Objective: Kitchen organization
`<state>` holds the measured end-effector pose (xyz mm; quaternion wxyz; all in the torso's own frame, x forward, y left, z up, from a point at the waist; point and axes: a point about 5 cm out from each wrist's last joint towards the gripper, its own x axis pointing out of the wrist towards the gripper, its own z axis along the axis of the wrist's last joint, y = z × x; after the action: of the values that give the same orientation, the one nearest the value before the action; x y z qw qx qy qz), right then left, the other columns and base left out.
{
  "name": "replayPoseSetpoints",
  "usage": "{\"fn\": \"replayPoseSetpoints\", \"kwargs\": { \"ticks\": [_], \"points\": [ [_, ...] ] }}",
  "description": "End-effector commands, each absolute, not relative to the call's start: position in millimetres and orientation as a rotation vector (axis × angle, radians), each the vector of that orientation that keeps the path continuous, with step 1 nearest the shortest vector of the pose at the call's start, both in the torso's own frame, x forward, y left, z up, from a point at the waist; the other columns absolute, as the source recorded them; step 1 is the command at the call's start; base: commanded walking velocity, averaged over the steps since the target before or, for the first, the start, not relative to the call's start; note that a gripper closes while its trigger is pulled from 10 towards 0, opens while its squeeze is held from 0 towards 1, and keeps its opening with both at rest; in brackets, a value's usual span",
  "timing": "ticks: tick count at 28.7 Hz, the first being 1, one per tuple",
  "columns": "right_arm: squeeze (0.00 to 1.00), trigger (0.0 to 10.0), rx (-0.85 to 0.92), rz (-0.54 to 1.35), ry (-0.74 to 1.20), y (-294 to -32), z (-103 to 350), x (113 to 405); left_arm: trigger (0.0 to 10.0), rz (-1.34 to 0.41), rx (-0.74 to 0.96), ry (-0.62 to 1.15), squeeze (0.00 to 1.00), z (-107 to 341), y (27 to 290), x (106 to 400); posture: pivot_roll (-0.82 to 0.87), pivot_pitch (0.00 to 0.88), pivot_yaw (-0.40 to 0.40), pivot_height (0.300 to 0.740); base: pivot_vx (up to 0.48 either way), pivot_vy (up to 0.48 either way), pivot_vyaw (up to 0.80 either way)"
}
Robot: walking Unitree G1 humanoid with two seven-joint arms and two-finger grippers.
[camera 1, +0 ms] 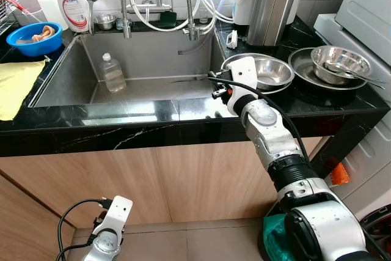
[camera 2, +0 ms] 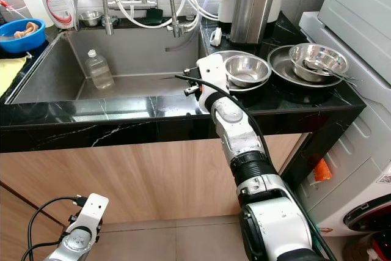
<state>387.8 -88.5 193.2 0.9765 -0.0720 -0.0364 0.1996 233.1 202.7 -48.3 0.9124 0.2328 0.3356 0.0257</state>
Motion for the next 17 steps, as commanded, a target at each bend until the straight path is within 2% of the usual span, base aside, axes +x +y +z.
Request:
{"fn": "replayPoseSetpoints", "kwargs": {
  "ticks": [1, 6, 10, 15, 16, 17],
  "points": [
    [0.0, 10.0, -0.16, 0.398, -0.154, -85, 205, 384, 10.0, 0.037, 0.466, 0.661, 0.0, -47, 200, 234, -0.15, 0.0, 0.024, 0.74, 0.0, 0.0, 0.0],
    [0.0, 10.0, -0.14, 0.404, -0.283, -84, 210, 362, 10.0, 0.062, 0.431, 0.615, 0.0, -48, 203, 226, -0.17, 0.0, 0.021, 0.74, 0.0, 0.0, 0.0],
    [0.0, 10.0, -0.16, 0.433, -0.314, -84, 207, 344, 10.0, 0.098, 0.429, 0.605, 0.0, -52, 209, 215, -0.17, 0.0, 0.006, 0.74, 0.0, 0.0, 0.0],
    [0.0, 10.0, -0.143, 0.41, -0.302, -99, 198, 329, 10.0, 0.121, 0.42, 0.601, 0.0, -55, 211, 204, -0.16, 0.0, -0.026, 0.74, 0.0, 0.0, 0.0],
    [0.0, 10.0, -0.154, 0.377, -0.29, -113, 191, 319, 10.0, 0.139, 0.413, 0.578, 0.0, -55, 211, 200, -0.15, 0.0, -0.044, 0.74, 0.0, 0.0, 0.0],
    [0.0, 10.0, -0.154, 0.377, -0.29, -113, 191, 319, 10.0, 0.139, 0.413, 0.578, 0.0, -55, 211, 200, -0.15, 0.0, -0.044, 0.74, 0.0, 0.0, 0.0]
  ]
}}
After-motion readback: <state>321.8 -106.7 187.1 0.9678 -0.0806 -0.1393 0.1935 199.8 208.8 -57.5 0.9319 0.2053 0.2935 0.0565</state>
